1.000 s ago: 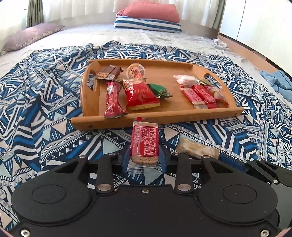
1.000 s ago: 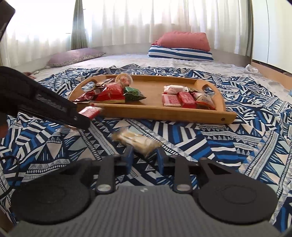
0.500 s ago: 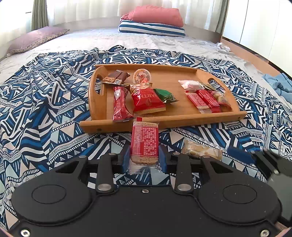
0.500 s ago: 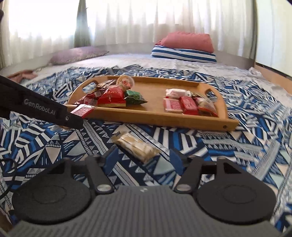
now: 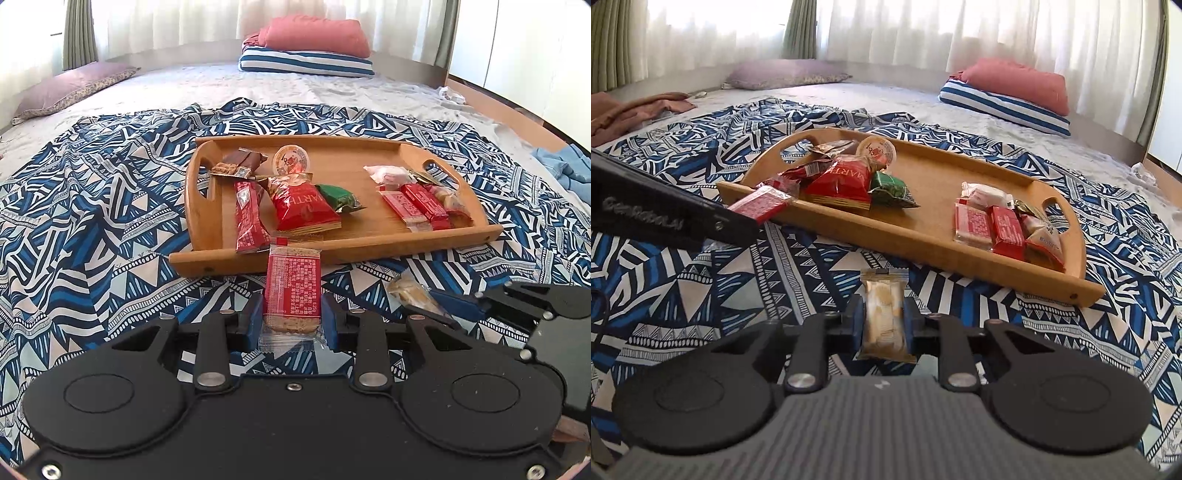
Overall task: Organize snacks
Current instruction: 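Carry the biscuit packet and cookie packet over the wooden tray with both tools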
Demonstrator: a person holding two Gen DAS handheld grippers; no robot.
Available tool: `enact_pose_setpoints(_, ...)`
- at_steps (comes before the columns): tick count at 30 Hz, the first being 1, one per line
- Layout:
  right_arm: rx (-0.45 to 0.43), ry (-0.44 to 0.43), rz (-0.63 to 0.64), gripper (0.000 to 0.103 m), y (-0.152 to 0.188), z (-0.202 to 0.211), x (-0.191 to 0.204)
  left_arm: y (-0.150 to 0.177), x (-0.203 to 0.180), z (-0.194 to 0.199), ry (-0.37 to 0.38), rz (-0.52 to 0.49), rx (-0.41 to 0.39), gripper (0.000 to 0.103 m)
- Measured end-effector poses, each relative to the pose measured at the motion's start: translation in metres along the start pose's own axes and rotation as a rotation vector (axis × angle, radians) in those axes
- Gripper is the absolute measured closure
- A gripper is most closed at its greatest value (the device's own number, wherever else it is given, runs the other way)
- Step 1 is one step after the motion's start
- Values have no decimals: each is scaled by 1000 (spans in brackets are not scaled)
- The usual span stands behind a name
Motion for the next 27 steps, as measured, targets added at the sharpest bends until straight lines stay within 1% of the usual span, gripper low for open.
enact_pose_setpoints(3,-2,7,-22,77,-1,5,-3,-2,-1,0,-1,0,-14,72)
enact_pose_setpoints(6,-15,19,-55,77,-8,11,-10,-7,-5,1,13,6,-19,72)
enact_pose_setpoints(9,-27,24,-96,77,-20,15,-20,-15,-9,1,27,8,-26,72)
enact_pose_setpoints(13,-31,29,-144,77,-36,18,-33,-29,-15,0,22,-2,-35,72)
enact_pose_setpoints(19,-36,39,-191,77,-58,15,-47,-49,-22,-5,29,-10,-39,72)
enact_pose_setpoints(27,-54,38,-217,77,-87,1,-63,-80,-25,-23,74,6,-44,72)
Point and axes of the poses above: each gripper's, at about its wrist camera, not at the fingertips, and z roughly against the way its jaws point, x to its left, y to its underside, the point moved 9 cm from there along -z, roughly the way its jaws point, and after that the axes turned 15 degrees about y, right-handed, at the moved point
